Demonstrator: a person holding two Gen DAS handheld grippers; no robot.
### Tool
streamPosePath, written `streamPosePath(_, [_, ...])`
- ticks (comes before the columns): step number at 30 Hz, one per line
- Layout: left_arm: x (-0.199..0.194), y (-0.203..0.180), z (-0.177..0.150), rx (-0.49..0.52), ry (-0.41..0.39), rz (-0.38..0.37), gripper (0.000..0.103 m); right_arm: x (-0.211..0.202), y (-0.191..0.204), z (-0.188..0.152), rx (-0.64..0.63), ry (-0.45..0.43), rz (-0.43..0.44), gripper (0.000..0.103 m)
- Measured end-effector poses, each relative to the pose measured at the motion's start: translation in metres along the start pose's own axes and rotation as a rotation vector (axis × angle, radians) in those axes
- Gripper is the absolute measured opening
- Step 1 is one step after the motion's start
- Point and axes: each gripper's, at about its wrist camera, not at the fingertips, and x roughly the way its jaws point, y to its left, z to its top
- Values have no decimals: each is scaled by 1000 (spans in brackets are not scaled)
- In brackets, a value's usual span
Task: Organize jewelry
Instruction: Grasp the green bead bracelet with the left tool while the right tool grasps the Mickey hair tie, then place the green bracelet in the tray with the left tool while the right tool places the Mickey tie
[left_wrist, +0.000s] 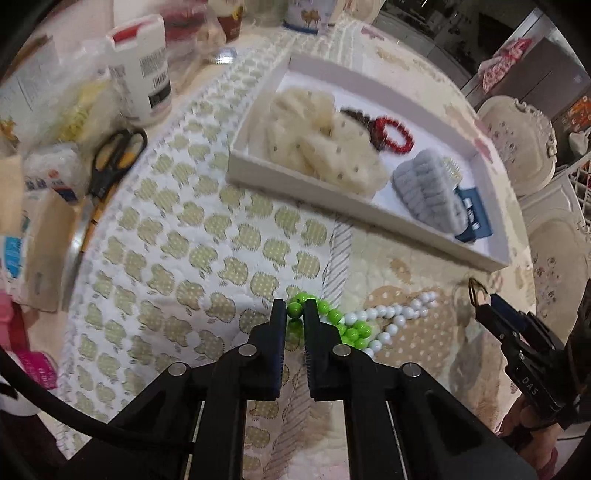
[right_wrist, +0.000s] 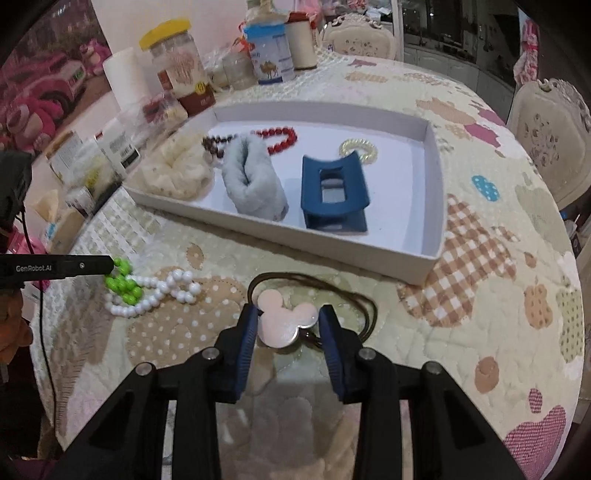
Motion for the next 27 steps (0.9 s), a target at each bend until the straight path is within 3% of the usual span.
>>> streamPosePath(15, [-85,-37,32,76,-178,-23,8,-71,-8,21,25,-141,49,35])
streamPosePath(27, [-93,-82,79,177,-241,12,8,-87,-16,55,22,-203,29,35])
